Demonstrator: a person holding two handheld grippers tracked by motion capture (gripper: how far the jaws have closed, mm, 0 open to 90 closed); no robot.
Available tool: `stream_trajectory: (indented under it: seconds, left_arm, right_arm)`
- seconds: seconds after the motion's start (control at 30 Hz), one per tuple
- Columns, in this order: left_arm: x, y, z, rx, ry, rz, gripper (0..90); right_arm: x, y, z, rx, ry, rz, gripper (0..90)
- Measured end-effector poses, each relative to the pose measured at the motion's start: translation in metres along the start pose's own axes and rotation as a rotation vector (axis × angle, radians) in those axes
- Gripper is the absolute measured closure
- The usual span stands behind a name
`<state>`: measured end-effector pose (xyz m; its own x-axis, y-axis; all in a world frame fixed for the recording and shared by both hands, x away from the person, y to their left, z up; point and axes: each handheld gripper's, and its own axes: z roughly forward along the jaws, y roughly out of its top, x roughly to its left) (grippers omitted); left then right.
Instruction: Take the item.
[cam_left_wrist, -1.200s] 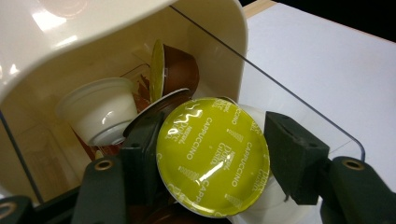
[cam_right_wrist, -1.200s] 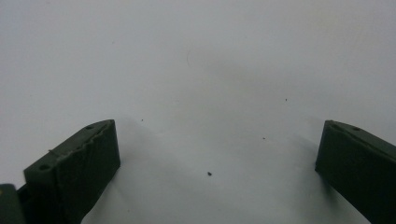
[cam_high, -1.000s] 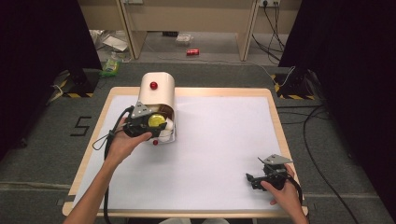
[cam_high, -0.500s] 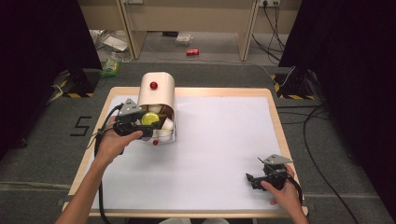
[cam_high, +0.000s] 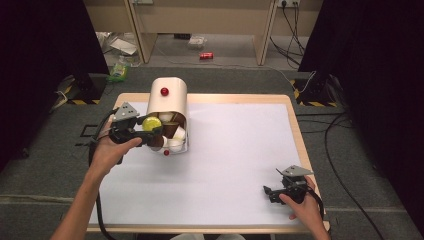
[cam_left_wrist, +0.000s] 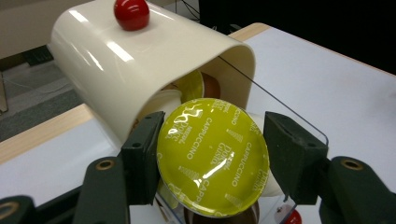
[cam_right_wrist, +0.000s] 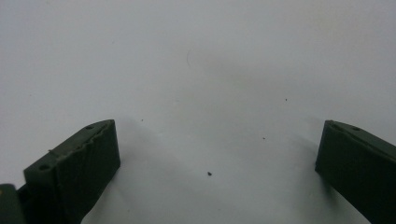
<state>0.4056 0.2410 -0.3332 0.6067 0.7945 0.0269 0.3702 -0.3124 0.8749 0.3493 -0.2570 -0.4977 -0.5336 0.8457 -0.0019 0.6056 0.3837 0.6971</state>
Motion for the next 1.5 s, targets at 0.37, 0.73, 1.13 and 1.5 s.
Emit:
stream_trajectory:
  seconds: [0.37,0.73,1.13,1.5]
  left_arm:
    - [0.017,-0.009,-0.018,-0.017,0.040,-0.018,40.3]
    - [0.032,-0.026,-0.032,-0.033,0.077,-0.059,40.3]
    - [0.044,-0.055,-0.029,0.001,0.135,-0.105,40.3]
    - [0.057,-0.096,-0.012,0.038,0.185,-0.184,40.3]
  right_arm:
    - [0.000,0.000,0.000,0.000,0.000,-0.002,0.1]
    - [0.000,0.000,0.000,0.000,0.000,0.000,0.1]
    - [0.000,0.000,0.000,0.000,0.000,0.000,0.1]
    - [0.000,0.000,0.000,0.000,0.000,-0.001,0.1]
